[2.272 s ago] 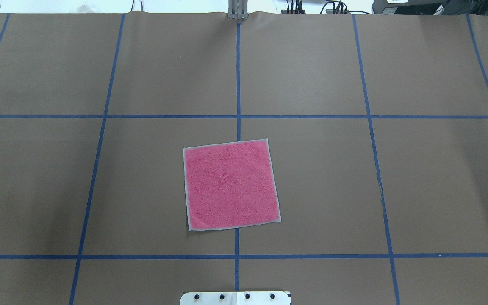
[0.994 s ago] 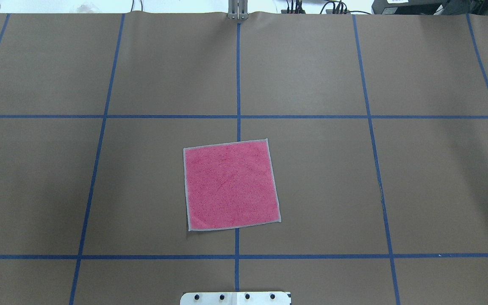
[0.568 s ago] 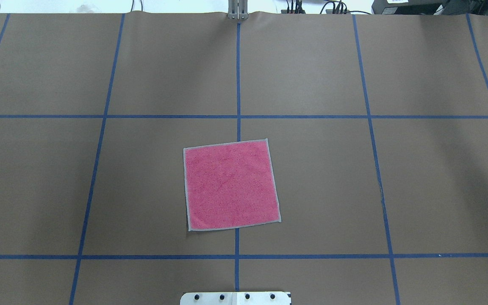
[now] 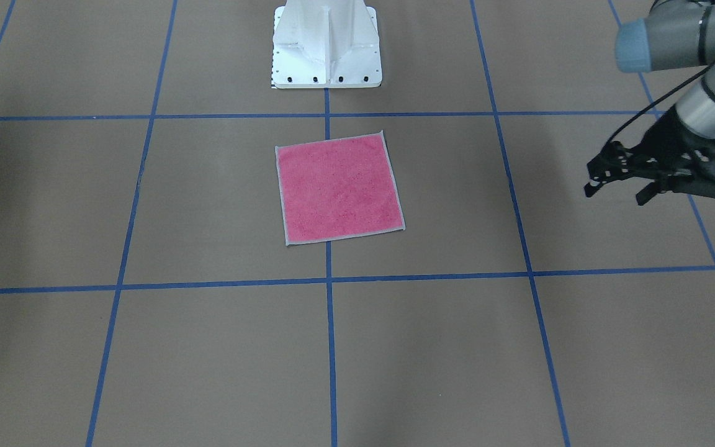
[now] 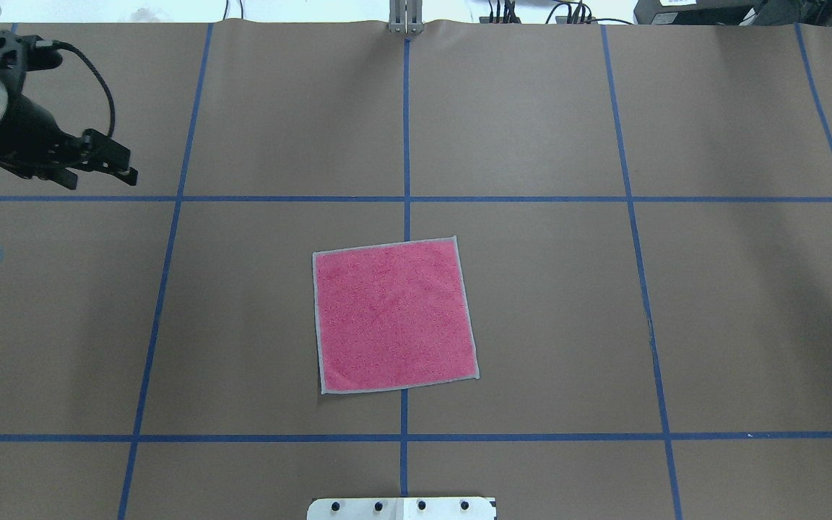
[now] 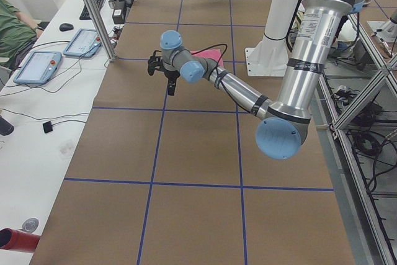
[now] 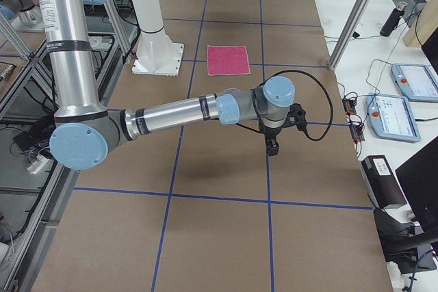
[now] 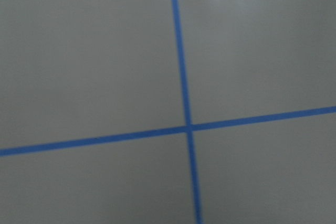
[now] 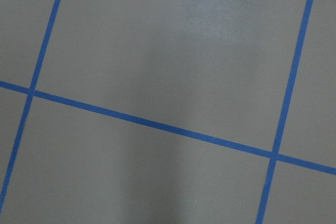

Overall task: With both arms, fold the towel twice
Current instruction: 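Move the left gripper to the pink towel's corner nearest the robot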

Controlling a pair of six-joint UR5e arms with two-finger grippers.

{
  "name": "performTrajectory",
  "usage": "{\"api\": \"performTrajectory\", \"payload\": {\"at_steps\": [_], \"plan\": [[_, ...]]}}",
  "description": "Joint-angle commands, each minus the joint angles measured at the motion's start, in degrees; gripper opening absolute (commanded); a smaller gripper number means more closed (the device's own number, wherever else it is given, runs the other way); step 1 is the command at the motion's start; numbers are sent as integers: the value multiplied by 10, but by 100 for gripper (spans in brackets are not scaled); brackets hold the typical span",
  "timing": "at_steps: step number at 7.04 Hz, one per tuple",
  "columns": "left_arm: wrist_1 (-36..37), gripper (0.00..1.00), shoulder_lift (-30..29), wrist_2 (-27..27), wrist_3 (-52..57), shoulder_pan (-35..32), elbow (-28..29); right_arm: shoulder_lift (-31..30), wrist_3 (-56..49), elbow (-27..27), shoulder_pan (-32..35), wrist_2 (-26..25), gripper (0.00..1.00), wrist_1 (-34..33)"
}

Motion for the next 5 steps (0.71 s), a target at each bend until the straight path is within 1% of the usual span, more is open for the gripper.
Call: {"api": "performTrajectory", "payload": {"at_steps": [1,2,3,4,5], "plan": [[-69,100,-19,67,-296,139,-34,-1,132,-1,-31,11,100,68],[-71,99,-19,140,-352,211,-47,-1,192,-1,-59,10,99,109],[-72,99,-21,190,-374,263,-48,1,245,1,-97,11,99,140],[-77,99,-22,221,-390,299,-47,6,289,1,-124,11,99,181],[-119,99,-21,248,-409,328,-43,6,327,0,-145,11,99,229]]}}
